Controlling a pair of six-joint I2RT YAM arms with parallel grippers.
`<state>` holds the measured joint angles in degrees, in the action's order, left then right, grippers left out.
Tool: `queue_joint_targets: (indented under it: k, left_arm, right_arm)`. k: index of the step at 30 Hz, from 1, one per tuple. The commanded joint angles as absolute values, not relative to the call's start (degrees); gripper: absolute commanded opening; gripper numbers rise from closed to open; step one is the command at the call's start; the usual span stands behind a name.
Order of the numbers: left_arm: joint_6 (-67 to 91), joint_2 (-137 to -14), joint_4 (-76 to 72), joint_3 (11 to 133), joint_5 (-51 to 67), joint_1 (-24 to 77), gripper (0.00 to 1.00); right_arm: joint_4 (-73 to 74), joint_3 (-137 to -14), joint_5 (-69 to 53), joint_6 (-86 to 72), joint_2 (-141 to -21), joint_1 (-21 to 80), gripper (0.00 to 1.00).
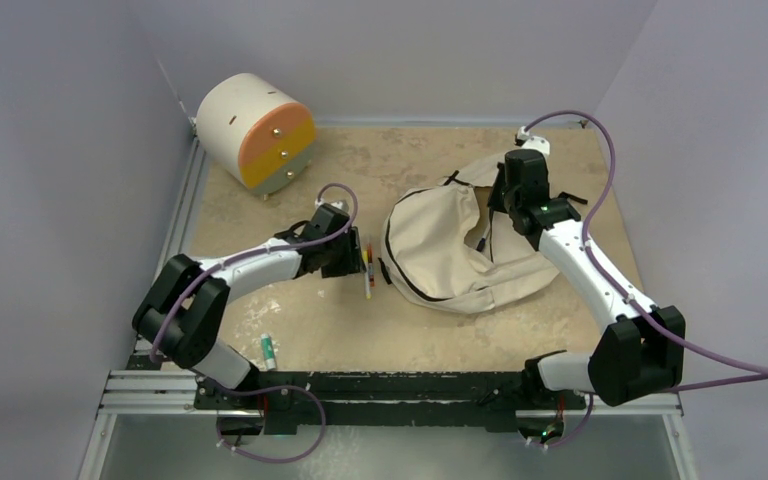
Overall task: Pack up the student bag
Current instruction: Pick up the stationery from the center of the board.
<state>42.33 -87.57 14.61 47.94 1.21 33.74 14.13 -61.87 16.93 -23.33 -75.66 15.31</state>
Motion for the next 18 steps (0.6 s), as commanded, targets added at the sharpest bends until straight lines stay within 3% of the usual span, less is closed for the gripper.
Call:
queue_joint_targets:
  k: [1,15,18]
  left_arm:
    - [40.83,-90.02,12.67,51.36,1.14,33.61,0.49]
    - [39.06,-95.37,16.38,56.07,-3.06,37.23,0.47]
    - [39.09,-96.03,17.84,56.43,-4.36,37.76,0.41]
  right_arm:
    - [12.14,-61.87,18.47,-22.77,-73.33,14.84,0.0]
    - [12.04,-61.61,18.64,-22.62,-73.56,14.85,0.0]
    - [12.03,-61.52,18.34,-22.83,-73.55,14.81,0.0]
